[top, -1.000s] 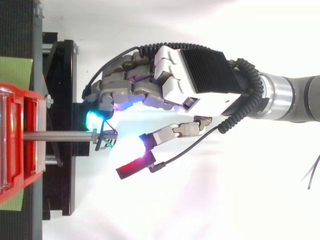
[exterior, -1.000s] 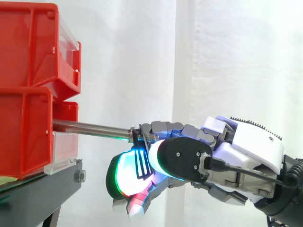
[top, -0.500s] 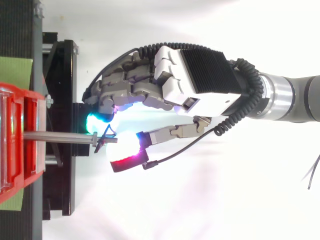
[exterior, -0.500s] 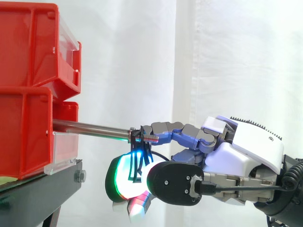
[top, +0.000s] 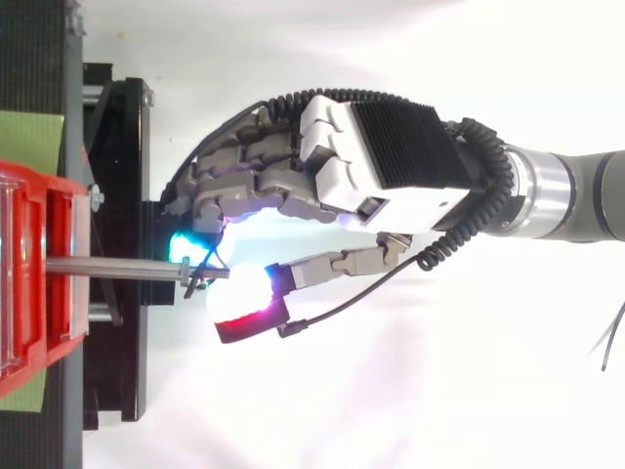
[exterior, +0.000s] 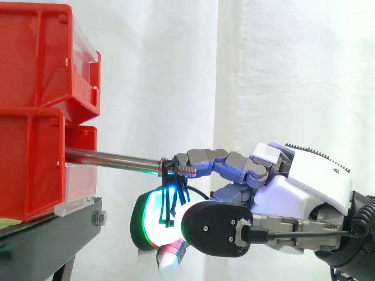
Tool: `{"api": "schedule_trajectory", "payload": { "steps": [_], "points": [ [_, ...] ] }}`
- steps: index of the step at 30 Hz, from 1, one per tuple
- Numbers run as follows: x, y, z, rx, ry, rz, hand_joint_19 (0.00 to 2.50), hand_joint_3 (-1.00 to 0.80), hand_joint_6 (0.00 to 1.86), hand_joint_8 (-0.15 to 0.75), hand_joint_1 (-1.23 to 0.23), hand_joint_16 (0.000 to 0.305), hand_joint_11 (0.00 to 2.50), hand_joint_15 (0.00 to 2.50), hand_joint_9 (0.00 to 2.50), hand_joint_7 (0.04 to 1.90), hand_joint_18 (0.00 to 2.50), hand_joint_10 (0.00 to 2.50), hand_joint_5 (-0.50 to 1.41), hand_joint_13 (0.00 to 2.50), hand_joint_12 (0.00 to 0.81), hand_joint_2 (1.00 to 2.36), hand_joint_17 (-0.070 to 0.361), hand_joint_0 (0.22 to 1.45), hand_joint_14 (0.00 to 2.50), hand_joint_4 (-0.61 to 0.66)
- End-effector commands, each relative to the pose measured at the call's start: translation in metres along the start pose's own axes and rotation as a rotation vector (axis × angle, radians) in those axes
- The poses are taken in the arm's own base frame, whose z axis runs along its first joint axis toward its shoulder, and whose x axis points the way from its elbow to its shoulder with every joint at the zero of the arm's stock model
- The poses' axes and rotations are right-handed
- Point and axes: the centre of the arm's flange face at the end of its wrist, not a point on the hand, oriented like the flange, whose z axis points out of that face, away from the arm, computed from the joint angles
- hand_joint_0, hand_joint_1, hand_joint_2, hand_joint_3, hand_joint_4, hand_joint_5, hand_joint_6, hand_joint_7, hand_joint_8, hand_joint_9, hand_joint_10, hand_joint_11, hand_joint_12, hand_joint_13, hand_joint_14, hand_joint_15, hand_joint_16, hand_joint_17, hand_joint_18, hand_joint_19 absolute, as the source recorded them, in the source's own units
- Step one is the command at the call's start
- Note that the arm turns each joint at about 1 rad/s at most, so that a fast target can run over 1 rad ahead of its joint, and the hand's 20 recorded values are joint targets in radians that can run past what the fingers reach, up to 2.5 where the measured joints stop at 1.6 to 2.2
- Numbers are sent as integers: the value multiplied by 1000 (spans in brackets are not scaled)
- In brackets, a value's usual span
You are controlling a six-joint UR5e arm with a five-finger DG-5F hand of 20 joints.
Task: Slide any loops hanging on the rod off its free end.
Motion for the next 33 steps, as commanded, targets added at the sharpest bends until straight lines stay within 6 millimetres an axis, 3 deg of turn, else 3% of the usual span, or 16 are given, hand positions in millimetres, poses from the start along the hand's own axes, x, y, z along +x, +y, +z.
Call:
{"api": "schedule_trajectory", "payload": {
  "steps": [1, 12, 21, 27, 33],
  "points": [
    [0, 0, 0, -1, 0, 0, 411, -49, 872, 327, -702, 48, 538, 335, 1002, 1308, 738, 15, -190, 839, 357, 1026, 107, 575, 12, 109],
    [0, 0, 0, -1, 2, 31, 405, -2, 892, 318, -741, 47, 547, 337, 1024, 1463, 751, 15, -189, 853, 350, 1028, 105, 611, 12, -19],
    [-16, 10, 10, 1, -1, 90, 409, -16, 893, 320, -738, 46, 553, 340, 1041, 1451, 748, 16, -182, 852, 349, 1027, 105, 607, 12, 23],
    [-26, 16, 1, 129, 168, 90, 410, -22, 895, 327, -739, 48, 555, 336, 1047, 1435, 754, 14, -179, 856, 357, 1024, 107, 607, 12, 26],
    [-32, 20, -2, 178, 217, 111, 399, -24, 896, 334, -740, 47, 544, 338, 1052, 1420, 755, 13, -179, 858, 361, 1024, 107, 606, 12, 40]
  ]
}}
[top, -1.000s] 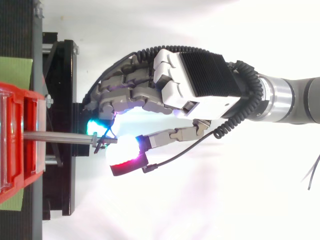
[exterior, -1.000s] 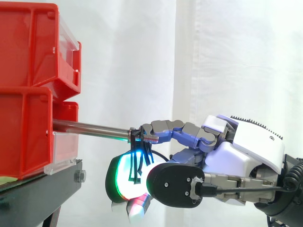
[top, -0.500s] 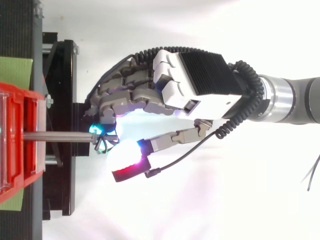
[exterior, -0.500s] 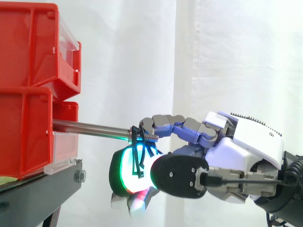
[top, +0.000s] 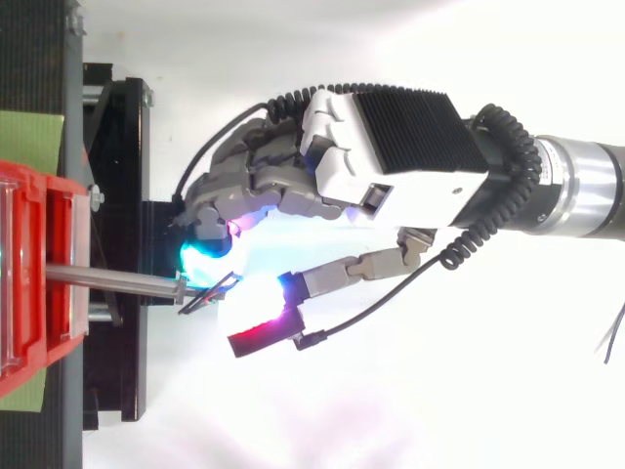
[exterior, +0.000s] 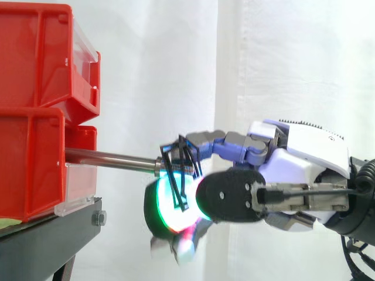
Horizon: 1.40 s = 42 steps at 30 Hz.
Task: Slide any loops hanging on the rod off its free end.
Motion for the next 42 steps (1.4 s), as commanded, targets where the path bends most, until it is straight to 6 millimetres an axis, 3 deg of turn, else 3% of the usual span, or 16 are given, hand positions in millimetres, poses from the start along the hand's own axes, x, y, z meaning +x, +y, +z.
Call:
{"api": "schedule_trajectory", "payload": {
  "steps": [1, 16, 27, 33, 42],
  "points": [
    [0, -3, -10, 82, 80, 20, 399, -25, 896, 332, -741, 48, 549, 337, 1052, 1415, 756, 15, -178, 859, 360, 1023, 108, 605, 12, 45],
    [-25, 6, -22, 251, 136, 97, 410, -108, 889, 352, -683, 51, 533, 341, 1072, 1394, 733, 14, -170, 852, 379, 1016, 114, 580, 11, 175],
    [-56, 28, -31, 357, 181, 118, 432, -189, 885, 352, -601, 48, 543, 347, 1070, 1395, 678, 15, -168, 832, 379, 1015, 108, 562, 11, 206],
    [-71, 40, -36, 412, 207, 117, 478, -234, 865, 334, -450, 45, 549, 360, 1052, 1380, 626, 17, -162, 800, 360, 1018, 101, 567, 12, 207],
    [-82, 51, -50, 519, 246, 170, 421, -25, 881, 340, -719, 46, 572, 350, 1021, 1407, 738, 14, -179, 828, 365, 1027, 103, 580, 12, 165]
  ]
}}
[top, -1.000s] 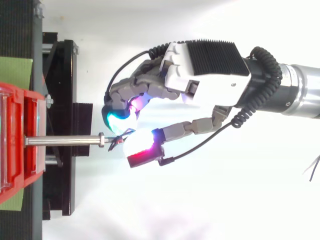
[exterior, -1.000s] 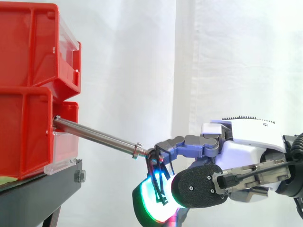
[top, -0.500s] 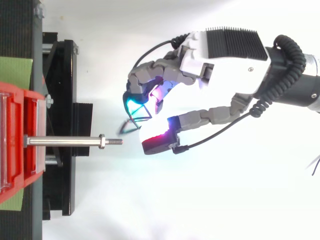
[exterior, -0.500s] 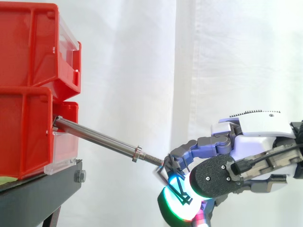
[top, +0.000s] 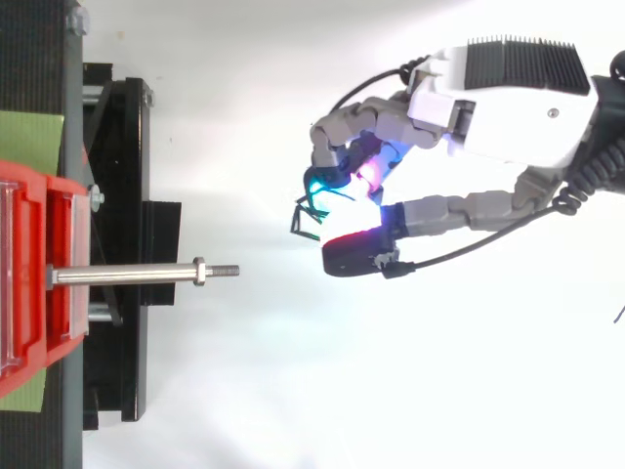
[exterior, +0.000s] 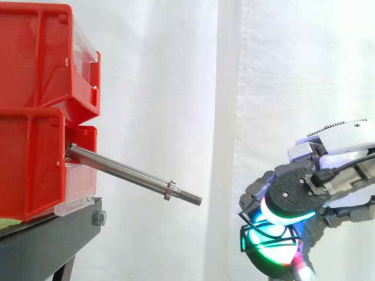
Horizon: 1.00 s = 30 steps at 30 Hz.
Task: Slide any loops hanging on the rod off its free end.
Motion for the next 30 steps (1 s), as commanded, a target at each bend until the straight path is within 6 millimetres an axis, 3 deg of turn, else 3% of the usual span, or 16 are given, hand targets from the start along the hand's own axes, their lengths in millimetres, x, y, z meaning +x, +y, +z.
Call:
{"api": "schedule_trajectory", "payload": {
  "steps": [1, 6, 9, 15, 18, 25, 30],
  "points": [
    [1, 1, -3, 19, 11, 26, 417, -27, 887, 338, -746, 46, 578, 349, 1016, 1407, 745, 17, -186, 827, 364, 1028, 104, 587, 12, 139],
    [3, 2, -4, 19, 14, 48, 417, -219, 896, 328, -801, 48, 595, 342, 998, 1337, 792, 17, -204, 826, 356, 1020, 108, 647, 12, 163],
    [4, 4, -4, 17, 13, 72, 416, -353, 888, 329, -771, 47, 594, 333, 1049, 1397, 800, 15, -176, 839, 352, 1012, 106, 631, 12, 199],
    [6, 5, -4, 20, 12, 96, 446, -429, 878, 336, -584, 45, 590, 351, 1093, 1435, 760, 15, -153, 841, 352, 1007, 101, 592, 12, 236],
    [8, 6, -3, 21, 9, 98, 457, -396, 868, 340, -501, 43, 581, 358, 1128, 1421, 730, 15, -138, 835, 352, 1010, 98, 588, 13, 224],
    [13, 11, -4, 25, 0, 104, 428, -95, 871, 349, -725, 43, 605, 348, 1088, 1438, 743, 18, -145, 826, 354, 1025, 97, 572, 12, 237],
    [14, 12, -4, 23, 3, 111, 426, -45, 880, 344, -780, 44, 615, 347, 1071, 1465, 756, 18, -157, 823, 357, 1029, 99, 587, 12, 178]
  ]
}}
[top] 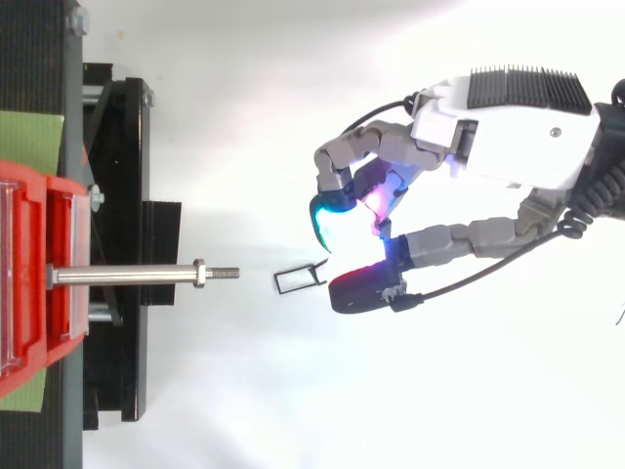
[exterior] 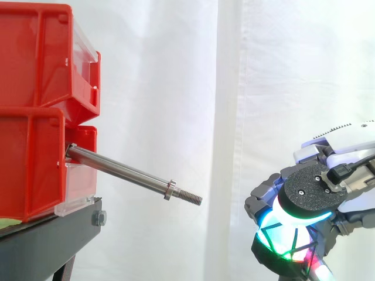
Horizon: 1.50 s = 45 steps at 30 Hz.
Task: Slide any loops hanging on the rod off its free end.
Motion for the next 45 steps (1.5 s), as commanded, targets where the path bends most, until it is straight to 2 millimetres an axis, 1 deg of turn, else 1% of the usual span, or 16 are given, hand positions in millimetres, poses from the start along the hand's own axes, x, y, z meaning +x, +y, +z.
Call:
{"api": "schedule_trajectory", "payload": {
  "steps": [1, 3, 5, 8, 11, 12, 18, 19, 22, 26, 27, 30, 32, 34, 39, 45],
  "points": [
    [1, 0, 0, 0, 1, 4, 420, -48, 881, 346, -784, 44, 613, 346, 1070, 1461, 757, 16, -157, 822, 356, 1029, 100, 589, 14, 171],
    [2, 0, 0, 1, 2, 5, 420, -73, 883, 339, -795, 44, 618, 344, 1066, 1454, 767, 18, -159, 822, 355, 1028, 99, 601, 12, 153],
    [2, 1, 0, 0, 1, 7, 427, -126, 886, 332, -780, 45, 613, 344, 1071, 1426, 776, 18, -161, 823, 352, 1026, 101, 599, 14, 171],
    [3, 0, 0, 4, 0, 17, 443, -173, 874, 325, -727, 44, 556, 346, 1095, 1424, 764, 17, -155, 825, 348, 1023, 100, 578, 14, 209],
    [4, 1, 0, 8, -9, 43, 460, -197, 856, 322, -670, 44, 510, 339, 1111, 1461, 720, 14, -145, 811, 348, 1020, 100, 563, 12, 205],
    [5, 3, 0, 8, -11, 51, 474, -206, 854, 313, -610, 45, 488, 348, 1114, 1436, 692, 15, -142, 805, 354, 1019, 101, 554, 12, 200],
    [7, 4, 0, 13, -24, 114, 484, -122, 851, 322, -584, 45, 496, 353, 1109, 1427, 672, 14, -141, 793, 356, 1022, 102, 542, 12, 183],
    [8, 4, -1, 15, -25, 126, 445, -87, 853, 356, -602, 51, 504, 333, 1128, 1409, 721, 13, -138, 815, 386, 1018, 115, 554, 12, 194],
    [8, 5, -1, 14, -28, 158, 415, 0, 872, 369, -700, 50, 566, 331, 1094, 1428, 745, 16, -162, 811, 388, 1022, 112, 570, 11, 207],
    [10, 5, -1, 16, -31, 198, 416, -9, 886, 361, -741, 47, 609, 338, 1065, 1411, 739, 18, -178, 798, 374, 1025, 106, 588, 12, 167],
    [10, 5, -1, 17, -33, 209, 424, -12, 889, 349, -773, 46, 633, 333, 1045, 1463, 742, 16, -189, 790, 367, 1028, 103, 599, 12, 153],
    [12, 7, -1, 20, -45, 254, 410, -154, 903, 346, -813, 47, 663, 335, 1025, 1404, 777, 16, -203, 792, 361, 1024, 105, 652, 12, 170],
    [12, 7, -1, 22, -51, 267, 405, -224, 903, 342, -817, 47, 663, 326, 1024, 1407, 790, 16, -204, 798, 358, 1020, 106, 669, 12, 177],
    [14, 8, -2, 25, -61, 299, 405, -359, 901, 345, -826, 46, 667, 327, 1059, 1432, 805, 19, -196, 813, 356, 1012, 104, 685, 12, 194],
    [17, 10, -2, 23, -64, 339, 418, -452, 895, 352, -776, 46, 654, 336, 1120, 1457, 813, 16, -179, 831, 357, 1004, 103, 665, 14, 197],
    [19, 11, -2, 24, -65, 350, 429, -453, 891, 348, -739, 44, 647, 338, 1141, 1465, 805, 16, -167, 838, 353, 1004, 100, 639, 12, 216]
  ]
}}
